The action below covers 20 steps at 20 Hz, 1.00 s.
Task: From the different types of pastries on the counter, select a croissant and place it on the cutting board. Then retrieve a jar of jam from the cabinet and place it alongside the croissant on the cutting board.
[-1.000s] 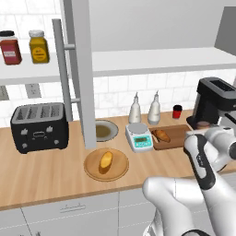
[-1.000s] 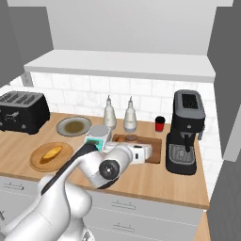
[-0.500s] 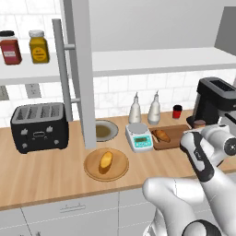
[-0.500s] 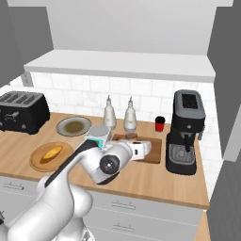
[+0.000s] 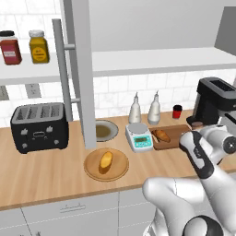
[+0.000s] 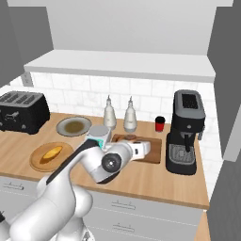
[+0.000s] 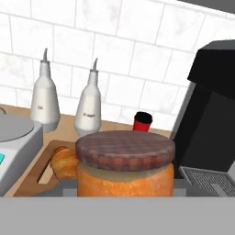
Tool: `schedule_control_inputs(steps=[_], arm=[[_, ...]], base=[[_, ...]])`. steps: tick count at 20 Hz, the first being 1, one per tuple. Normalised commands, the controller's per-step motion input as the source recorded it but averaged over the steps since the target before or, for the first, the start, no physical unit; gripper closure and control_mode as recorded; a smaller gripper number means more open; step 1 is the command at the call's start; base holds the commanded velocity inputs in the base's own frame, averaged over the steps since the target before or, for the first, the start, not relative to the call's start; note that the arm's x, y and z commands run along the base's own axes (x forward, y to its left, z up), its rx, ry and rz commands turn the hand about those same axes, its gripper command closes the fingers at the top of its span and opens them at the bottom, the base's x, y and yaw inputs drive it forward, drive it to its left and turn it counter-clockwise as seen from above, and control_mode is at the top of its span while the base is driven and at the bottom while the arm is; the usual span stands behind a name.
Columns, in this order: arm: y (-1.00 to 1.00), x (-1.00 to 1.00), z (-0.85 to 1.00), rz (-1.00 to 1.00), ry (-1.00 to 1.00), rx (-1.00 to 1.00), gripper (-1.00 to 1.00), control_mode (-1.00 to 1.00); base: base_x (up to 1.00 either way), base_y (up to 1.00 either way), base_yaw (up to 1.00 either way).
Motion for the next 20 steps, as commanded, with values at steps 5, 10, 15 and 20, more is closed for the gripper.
schedule_control_inputs(steps=[5,10,15,20], arm=[[0.39,0.22,-0.35,0.00,0.00,-0.01,1.00,-1.00],[0.17,0.21,-0.46,0.00,0.00,0.00,1.00,-1.00],[0.15,0.23,-0.38,0.00,-0.01,0.00,1.00,-1.00],[0.18,0.16,-0.34,0.00,-0.03,0.00,1.00,-1.00]], base=[[0.00,0.00,0.00],[0.00,0.00,0.00],[0.00,0.00,0.00],[0.00,0.00,0.00]])
